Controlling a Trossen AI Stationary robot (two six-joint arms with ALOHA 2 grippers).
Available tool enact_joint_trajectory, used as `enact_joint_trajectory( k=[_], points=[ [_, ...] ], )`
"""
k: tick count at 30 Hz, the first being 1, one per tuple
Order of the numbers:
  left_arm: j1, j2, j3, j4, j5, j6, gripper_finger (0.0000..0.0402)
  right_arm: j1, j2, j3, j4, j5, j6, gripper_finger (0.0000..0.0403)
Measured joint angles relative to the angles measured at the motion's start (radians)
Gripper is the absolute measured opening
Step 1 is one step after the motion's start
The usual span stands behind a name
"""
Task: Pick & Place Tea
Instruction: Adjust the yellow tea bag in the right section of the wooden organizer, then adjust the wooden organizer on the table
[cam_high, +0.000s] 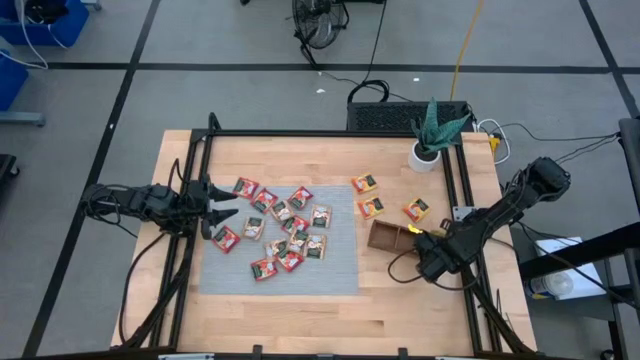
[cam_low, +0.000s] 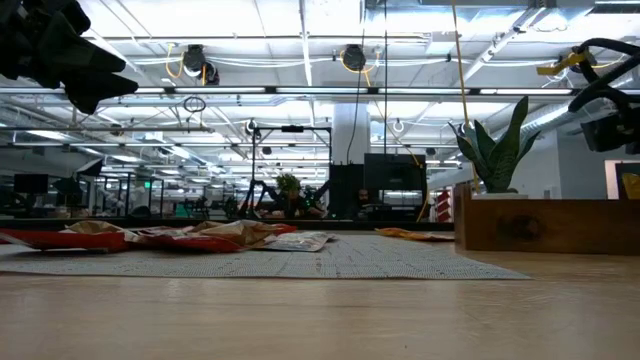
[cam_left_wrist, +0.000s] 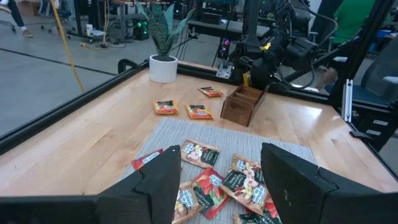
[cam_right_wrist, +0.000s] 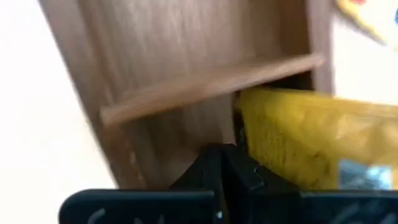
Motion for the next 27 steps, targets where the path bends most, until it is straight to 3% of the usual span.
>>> enact_joint_trajectory(
  k=[12, 19, 24, 27],
  points=[
    [0.0, 0.0, 0.0, 0.0, 0.0, 0.0, 0.0223, 0.002, -0.001, 0.149, -0.094, 0.051, -0.056, 0.0],
    [0.0, 0.0, 0.0, 0.0, 0.0, 0.0, 0.0223, -0.045, -0.002, 0.197, -0.085, 0.33, -0.161, 0.0],
    [0.0, 0.0, 0.0, 0.0, 0.0, 0.0, 0.0223, -0.175, -0.002, 0.189, -0.056, 0.517, -0.246, 0.0],
    [0.0, 0.0, 0.0, 0.0, 0.0, 0.0, 0.0223, -0.275, -0.002, 0.155, 0.022, 0.552, -0.349, 0.0]
  ],
)
